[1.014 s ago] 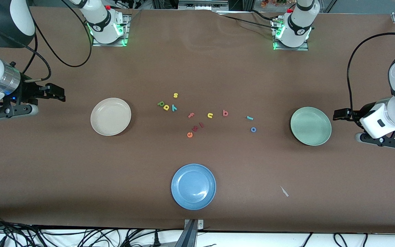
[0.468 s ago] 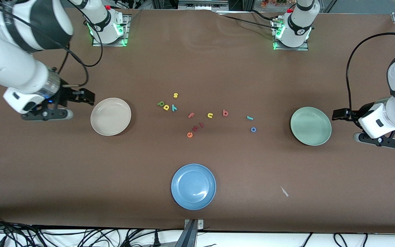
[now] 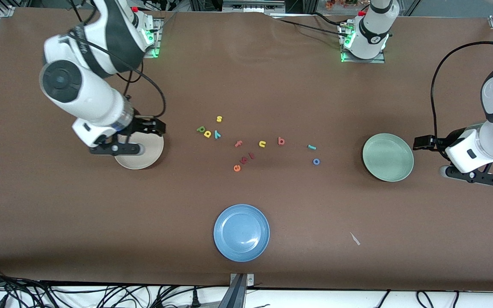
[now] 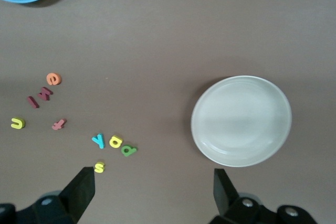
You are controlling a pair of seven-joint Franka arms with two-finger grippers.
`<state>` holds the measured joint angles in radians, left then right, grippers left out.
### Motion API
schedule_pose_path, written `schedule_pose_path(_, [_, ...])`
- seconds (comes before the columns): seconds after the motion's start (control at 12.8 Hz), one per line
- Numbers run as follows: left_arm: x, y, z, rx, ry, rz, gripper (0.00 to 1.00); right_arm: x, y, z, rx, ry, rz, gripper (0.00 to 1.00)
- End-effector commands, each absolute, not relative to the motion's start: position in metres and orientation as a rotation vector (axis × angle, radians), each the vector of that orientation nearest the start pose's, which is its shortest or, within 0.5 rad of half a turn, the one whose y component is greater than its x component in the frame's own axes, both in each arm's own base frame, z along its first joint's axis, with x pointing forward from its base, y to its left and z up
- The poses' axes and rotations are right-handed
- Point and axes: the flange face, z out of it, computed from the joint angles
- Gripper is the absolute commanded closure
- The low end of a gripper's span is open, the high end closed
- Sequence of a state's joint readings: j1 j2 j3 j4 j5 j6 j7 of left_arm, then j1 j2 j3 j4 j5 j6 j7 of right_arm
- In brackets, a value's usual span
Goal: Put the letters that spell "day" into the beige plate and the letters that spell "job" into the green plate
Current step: 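Reach the right gripper and the left gripper toward the scattered letters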
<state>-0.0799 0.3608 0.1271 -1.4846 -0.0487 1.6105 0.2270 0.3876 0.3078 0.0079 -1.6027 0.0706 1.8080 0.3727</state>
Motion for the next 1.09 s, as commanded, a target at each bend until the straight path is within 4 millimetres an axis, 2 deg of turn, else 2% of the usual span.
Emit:
schedule_pose_path(0.0, [0.643, 0.004, 0.448, -3.163, 0.283, 0.363, 0.00, 0.582, 0.279, 0.414, -3.097, 0.072, 0.169, 0.00])
schedule_pose_path(0.08, [0.644, -0.001, 0.444, -3.162, 0.265, 0.374, 0.00, 0.572, 0.293, 0.397, -3.099, 0.084, 0.150, 0.00])
schedule_pose_path(0.23, [0.650, -0.023, 0.437, -3.197, 0.202, 0.337, 0.00, 0.558, 0.299, 0.362, -3.102, 0.115, 0.127, 0.00])
schedule_pose_path(0.39, [0.650, -0.056, 0.423, -3.205, 0.088, 0.358, 0.00, 0.538, 0.304, 0.332, -3.104, 0.167, 0.129, 0.00])
schedule_pose_path(0.55, [0.648, -0.087, 0.414, -3.214, -0.032, 0.397, 0.00, 0.521, 0.313, 0.311, -3.098, 0.220, 0.131, 0.00])
schedule_pose_path(0.7, [0.646, -0.121, 0.391, -3.218, -0.165, 0.468, 0.00, 0.512, 0.314, 0.300, -3.107, 0.224, 0.159, 0.00])
schedule_pose_path(0.86, [0.641, -0.155, 0.361, -3.177, -0.363, 0.437, 0.00, 0.497, 0.324, 0.287, -3.109, 0.224, 0.174, 0.00])
schedule_pose_path(1.01, [0.620, -0.187, 0.321, -3.159, -0.578, 0.425, 0.01, 0.480, 0.320, 0.262, -3.107, 0.214, 0.151, 0.00])
